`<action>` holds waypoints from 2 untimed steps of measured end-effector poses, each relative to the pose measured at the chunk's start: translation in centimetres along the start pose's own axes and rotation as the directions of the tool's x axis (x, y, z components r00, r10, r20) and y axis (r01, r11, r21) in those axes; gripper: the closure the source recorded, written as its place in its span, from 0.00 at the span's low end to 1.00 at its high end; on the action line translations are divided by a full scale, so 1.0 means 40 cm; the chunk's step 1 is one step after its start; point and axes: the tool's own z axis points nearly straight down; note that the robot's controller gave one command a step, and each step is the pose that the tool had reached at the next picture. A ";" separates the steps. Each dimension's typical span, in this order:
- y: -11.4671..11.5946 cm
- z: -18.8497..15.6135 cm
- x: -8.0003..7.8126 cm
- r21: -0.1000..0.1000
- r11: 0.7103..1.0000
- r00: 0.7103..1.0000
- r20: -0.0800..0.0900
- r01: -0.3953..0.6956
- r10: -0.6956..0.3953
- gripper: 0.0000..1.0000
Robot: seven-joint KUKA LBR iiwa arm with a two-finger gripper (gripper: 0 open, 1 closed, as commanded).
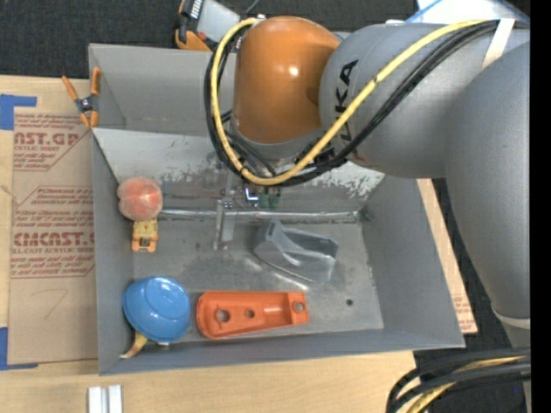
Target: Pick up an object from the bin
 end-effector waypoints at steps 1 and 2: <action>0.000 0.000 0.000 0.000 1.000 1.000 0.000 0.000 0.000 0.00; 0.000 0.032 0.106 0.000 0.990 0.990 -0.001 0.140 -0.140 0.00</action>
Offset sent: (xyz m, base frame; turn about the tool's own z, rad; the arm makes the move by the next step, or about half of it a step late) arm -0.0427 -0.0003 -0.0123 -0.1440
